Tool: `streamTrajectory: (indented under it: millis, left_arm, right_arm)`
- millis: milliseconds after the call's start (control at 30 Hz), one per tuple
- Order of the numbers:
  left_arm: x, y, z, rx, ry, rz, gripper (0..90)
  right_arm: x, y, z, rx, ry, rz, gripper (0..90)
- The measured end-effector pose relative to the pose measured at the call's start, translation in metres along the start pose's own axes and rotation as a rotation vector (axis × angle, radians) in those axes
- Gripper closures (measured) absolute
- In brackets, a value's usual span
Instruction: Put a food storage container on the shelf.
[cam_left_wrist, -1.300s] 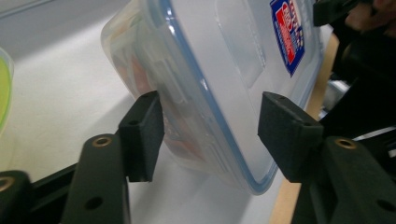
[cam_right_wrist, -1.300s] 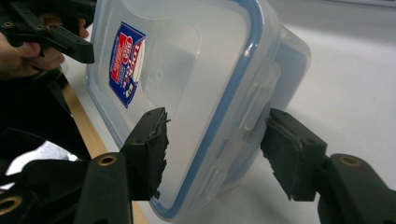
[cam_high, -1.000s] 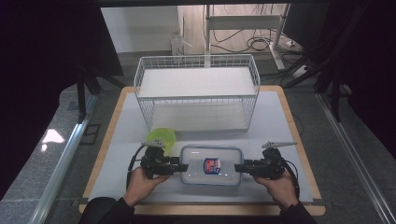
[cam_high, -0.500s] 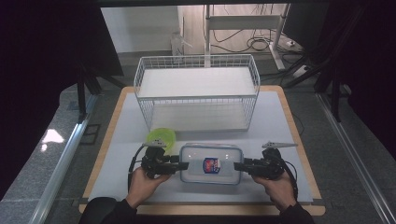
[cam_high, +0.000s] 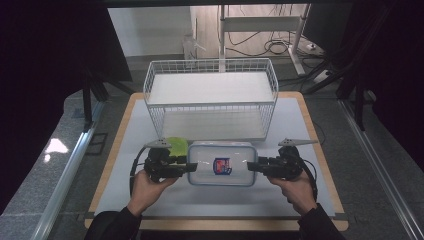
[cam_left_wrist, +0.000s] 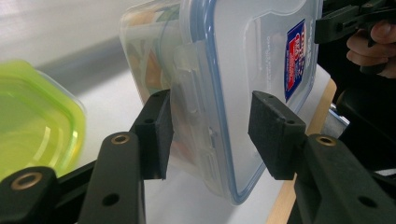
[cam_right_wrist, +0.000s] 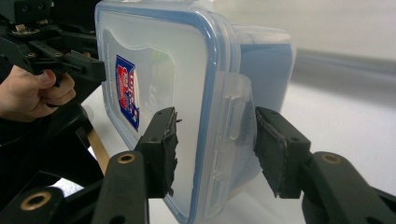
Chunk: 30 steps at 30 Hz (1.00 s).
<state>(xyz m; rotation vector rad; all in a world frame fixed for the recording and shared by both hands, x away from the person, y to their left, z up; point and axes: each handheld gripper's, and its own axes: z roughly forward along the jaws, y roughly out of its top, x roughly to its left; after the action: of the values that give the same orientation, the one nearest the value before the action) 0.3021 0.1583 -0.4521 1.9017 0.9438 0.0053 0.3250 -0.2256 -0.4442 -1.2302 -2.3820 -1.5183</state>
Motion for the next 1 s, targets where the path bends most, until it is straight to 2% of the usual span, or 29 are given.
streamTrajectory:
  millis: [333, 667, 1000]
  left_arm:
    - [0.006, 0.032, -0.02, -0.042, 0.019, 0.021, 51.2]
    - [0.013, 0.067, -0.044, -0.063, 0.045, 0.031, 51.4]
    - [0.025, 0.105, -0.061, -0.098, 0.043, 0.048, 51.5]
  right_arm:
    - [0.009, 0.042, -0.001, -0.033, -0.002, -0.045, 50.7]
    - [0.016, 0.083, 0.002, -0.063, 0.01, -0.061, 50.6]
    - [0.023, 0.128, -0.001, -0.09, 0.004, -0.09, 50.5]
